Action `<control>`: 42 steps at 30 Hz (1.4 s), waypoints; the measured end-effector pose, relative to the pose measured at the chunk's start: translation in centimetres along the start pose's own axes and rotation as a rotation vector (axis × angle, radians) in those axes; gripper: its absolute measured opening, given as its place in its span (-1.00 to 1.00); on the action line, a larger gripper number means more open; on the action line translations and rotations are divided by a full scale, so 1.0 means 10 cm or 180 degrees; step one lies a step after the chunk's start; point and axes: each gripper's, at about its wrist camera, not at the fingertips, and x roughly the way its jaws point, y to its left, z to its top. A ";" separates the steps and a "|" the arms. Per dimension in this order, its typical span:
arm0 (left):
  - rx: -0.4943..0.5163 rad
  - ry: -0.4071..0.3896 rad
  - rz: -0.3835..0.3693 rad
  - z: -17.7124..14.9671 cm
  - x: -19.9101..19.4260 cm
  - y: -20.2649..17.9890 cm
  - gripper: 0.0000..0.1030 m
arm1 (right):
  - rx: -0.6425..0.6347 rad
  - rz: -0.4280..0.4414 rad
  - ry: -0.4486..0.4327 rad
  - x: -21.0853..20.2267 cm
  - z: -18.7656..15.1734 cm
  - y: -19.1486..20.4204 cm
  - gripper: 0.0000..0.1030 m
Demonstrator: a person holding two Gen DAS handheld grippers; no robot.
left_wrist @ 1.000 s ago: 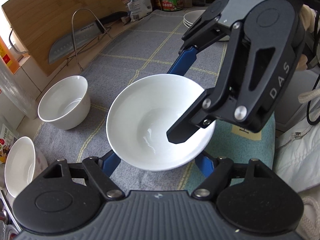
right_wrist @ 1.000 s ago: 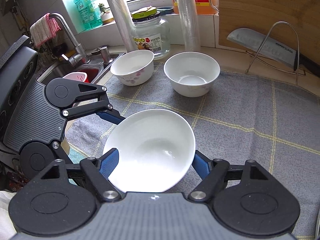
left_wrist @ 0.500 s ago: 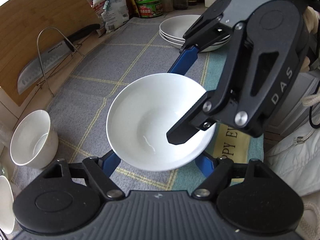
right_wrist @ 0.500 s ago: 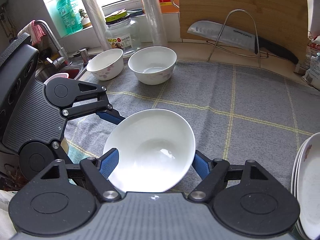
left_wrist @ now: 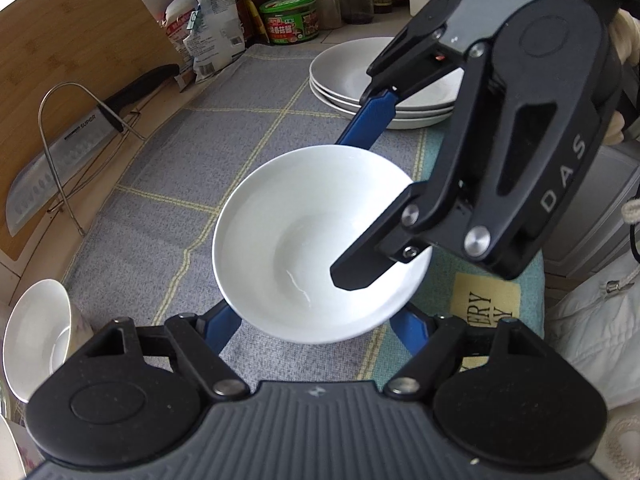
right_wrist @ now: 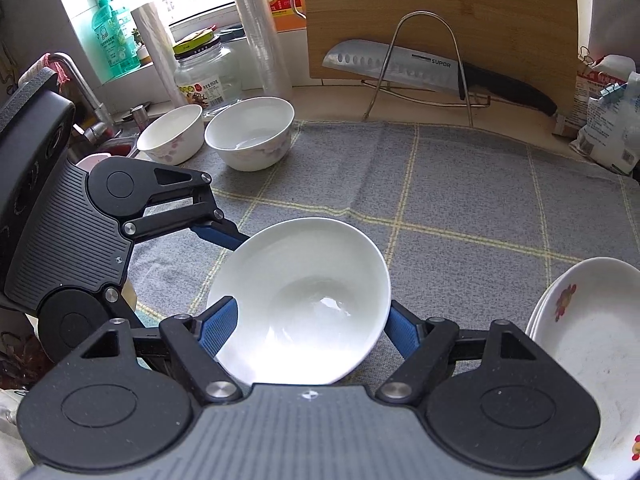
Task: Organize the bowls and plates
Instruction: 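Carry the white bowl with the right gripper across the towel toward the plates, then lower the bowl onto the towel beside the plate stack and open the right gripper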
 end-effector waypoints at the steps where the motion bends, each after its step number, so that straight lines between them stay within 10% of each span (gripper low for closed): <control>1: -0.0003 0.0013 0.0003 0.01 0.01 0.00 0.56 | 0.0012 0.0017 0.0004 0.00 0.00 -0.03 0.63; 30: -0.0135 0.0170 0.0128 -0.05 0.02 0.10 0.57 | -0.0120 0.0236 0.0109 0.17 0.02 -0.09 0.63; 42: -0.0210 0.0175 0.0228 -0.06 0.07 0.16 0.80 | -0.0069 0.0248 0.0096 0.19 -0.04 -0.09 1.00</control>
